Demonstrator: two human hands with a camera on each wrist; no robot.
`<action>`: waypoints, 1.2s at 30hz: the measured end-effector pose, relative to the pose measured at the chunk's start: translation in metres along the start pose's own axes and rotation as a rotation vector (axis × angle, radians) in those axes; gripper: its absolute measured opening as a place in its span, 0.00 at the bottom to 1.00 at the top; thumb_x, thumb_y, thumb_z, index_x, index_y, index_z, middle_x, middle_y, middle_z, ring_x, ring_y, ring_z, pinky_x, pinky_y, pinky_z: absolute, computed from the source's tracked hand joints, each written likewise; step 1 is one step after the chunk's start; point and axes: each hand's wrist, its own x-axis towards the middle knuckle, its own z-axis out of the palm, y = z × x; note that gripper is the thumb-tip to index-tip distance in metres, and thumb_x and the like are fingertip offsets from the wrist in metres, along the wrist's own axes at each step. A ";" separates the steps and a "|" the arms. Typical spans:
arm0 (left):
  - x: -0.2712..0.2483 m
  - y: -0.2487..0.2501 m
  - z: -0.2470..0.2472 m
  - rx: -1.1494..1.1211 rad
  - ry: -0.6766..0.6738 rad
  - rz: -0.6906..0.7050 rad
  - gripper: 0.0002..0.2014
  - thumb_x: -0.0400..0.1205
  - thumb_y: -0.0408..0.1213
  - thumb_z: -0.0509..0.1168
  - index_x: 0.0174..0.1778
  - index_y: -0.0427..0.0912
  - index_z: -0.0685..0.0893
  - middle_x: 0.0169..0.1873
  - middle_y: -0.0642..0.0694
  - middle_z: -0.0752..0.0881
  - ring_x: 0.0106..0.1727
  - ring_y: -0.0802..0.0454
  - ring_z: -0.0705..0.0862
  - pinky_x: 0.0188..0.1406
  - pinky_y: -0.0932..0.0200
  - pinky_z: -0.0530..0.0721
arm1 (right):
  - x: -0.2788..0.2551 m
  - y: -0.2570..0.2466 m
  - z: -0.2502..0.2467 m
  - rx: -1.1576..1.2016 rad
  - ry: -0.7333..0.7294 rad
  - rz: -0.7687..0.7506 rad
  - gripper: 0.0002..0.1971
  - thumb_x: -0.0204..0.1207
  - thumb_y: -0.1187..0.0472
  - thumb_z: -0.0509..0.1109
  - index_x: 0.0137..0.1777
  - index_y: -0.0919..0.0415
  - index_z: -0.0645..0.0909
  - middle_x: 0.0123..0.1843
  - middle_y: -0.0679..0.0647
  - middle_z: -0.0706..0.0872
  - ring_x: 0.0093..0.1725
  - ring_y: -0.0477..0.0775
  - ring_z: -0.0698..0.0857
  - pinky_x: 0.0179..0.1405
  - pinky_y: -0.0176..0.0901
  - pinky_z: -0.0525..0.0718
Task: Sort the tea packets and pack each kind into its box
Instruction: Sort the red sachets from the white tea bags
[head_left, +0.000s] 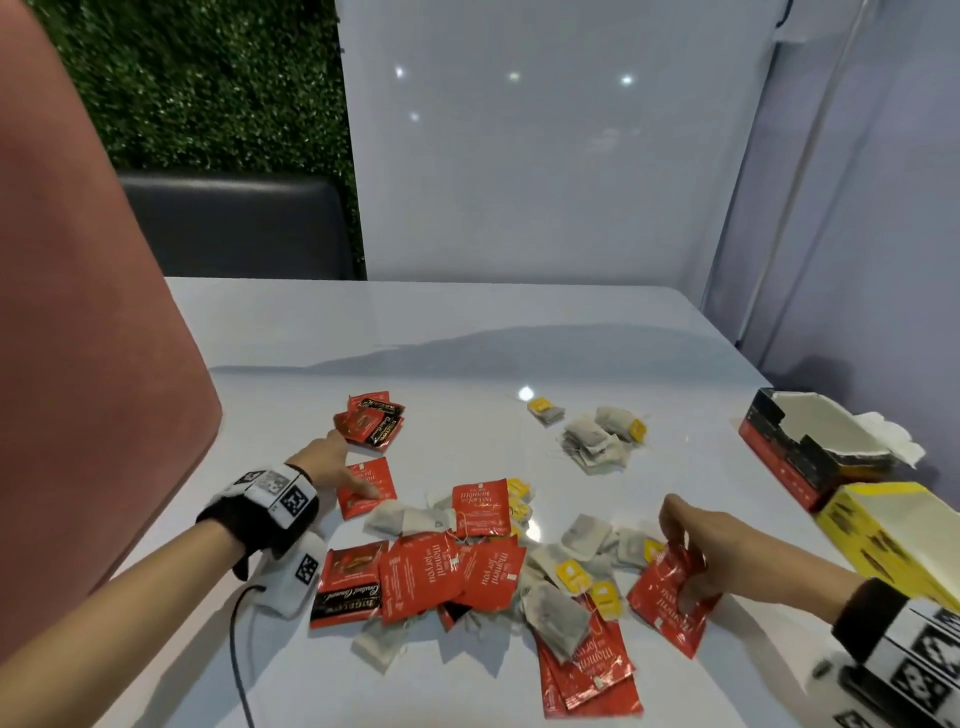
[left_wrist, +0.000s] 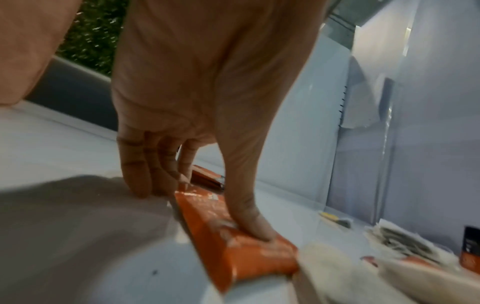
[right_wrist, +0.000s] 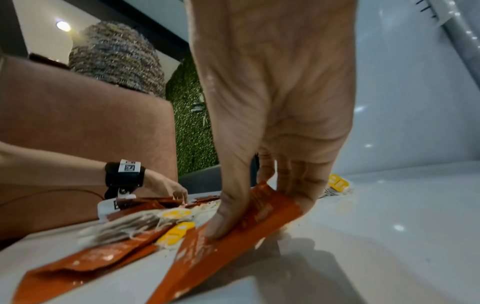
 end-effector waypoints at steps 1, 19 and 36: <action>-0.001 0.001 -0.002 -0.011 -0.033 -0.002 0.28 0.64 0.49 0.80 0.51 0.39 0.75 0.49 0.46 0.83 0.47 0.52 0.80 0.42 0.60 0.76 | -0.003 0.001 -0.002 0.029 -0.010 0.004 0.25 0.64 0.54 0.80 0.46 0.46 0.63 0.42 0.41 0.80 0.36 0.34 0.80 0.31 0.30 0.77; -0.079 -0.010 0.000 0.222 -0.309 0.353 0.24 0.69 0.47 0.77 0.57 0.42 0.82 0.54 0.54 0.76 0.54 0.56 0.77 0.55 0.61 0.77 | 0.085 -0.078 -0.051 0.325 0.092 -0.148 0.13 0.68 0.61 0.78 0.47 0.59 0.77 0.42 0.53 0.83 0.38 0.50 0.81 0.32 0.37 0.80; -0.060 -0.027 -0.098 -0.498 -0.110 0.302 0.15 0.68 0.38 0.77 0.45 0.37 0.83 0.42 0.41 0.90 0.44 0.49 0.89 0.42 0.64 0.87 | 0.143 -0.147 -0.004 -0.130 -0.074 -0.261 0.14 0.69 0.65 0.74 0.55 0.65 0.81 0.48 0.56 0.84 0.44 0.51 0.76 0.37 0.38 0.73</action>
